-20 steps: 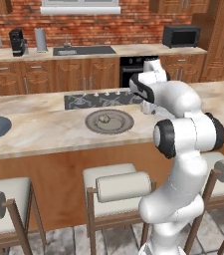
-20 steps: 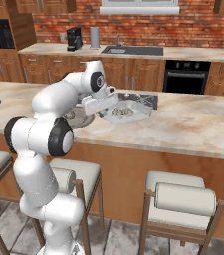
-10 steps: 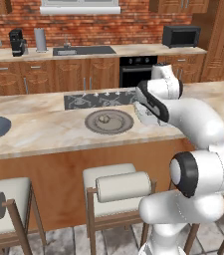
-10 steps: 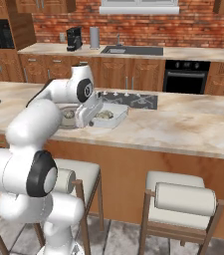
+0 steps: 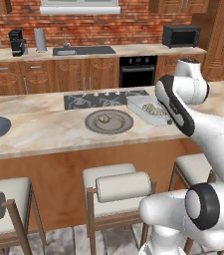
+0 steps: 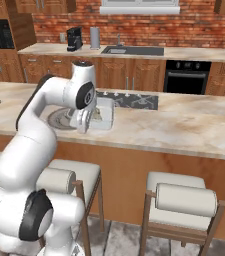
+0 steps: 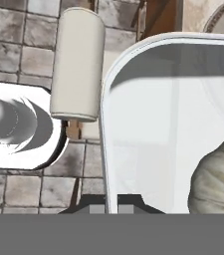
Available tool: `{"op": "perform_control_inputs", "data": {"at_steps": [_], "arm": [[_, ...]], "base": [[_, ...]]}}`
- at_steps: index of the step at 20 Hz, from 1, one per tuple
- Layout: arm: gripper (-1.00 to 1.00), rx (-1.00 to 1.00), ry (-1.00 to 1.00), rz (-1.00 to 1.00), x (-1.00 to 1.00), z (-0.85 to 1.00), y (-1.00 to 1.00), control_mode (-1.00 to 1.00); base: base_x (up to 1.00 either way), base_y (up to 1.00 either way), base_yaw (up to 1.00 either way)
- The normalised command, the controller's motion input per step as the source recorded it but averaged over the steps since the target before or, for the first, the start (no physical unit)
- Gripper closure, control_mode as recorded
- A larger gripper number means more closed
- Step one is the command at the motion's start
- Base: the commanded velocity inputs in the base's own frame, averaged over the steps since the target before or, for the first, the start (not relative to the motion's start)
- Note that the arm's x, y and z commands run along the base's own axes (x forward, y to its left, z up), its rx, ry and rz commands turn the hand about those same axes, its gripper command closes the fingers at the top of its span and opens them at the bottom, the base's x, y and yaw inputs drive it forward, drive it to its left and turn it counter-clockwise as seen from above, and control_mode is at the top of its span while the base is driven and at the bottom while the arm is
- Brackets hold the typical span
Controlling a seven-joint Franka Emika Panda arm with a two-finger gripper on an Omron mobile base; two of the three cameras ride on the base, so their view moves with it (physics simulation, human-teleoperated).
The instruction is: Place two dumplings into each of the tupperware containers and then place the containers in the fridge.
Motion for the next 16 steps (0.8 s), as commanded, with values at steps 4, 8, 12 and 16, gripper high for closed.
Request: {"op": "perform_control_inputs", "data": {"at_steps": [4, 8, 12, 16], "arm": [[1.0, 0.0, 0.01, -0.01, -0.65, 0.54, 0.14, -1.0], [1.0, 0.0, 0.04, -0.17, -0.66, 0.35, 0.0, -1.0], [1.0, 0.0, 0.0, -0.18, -0.71, 0.02, 0.16, -1.0], [1.0, 0.0, 0.0, -0.02, -0.66, 0.0, 0.29, -1.0]], "base": [[0.0, 0.0, 0.0], [0.0, 0.0, 0.0], [0.0, 0.0, 0.0], [0.0, 0.0, 0.0]]}}
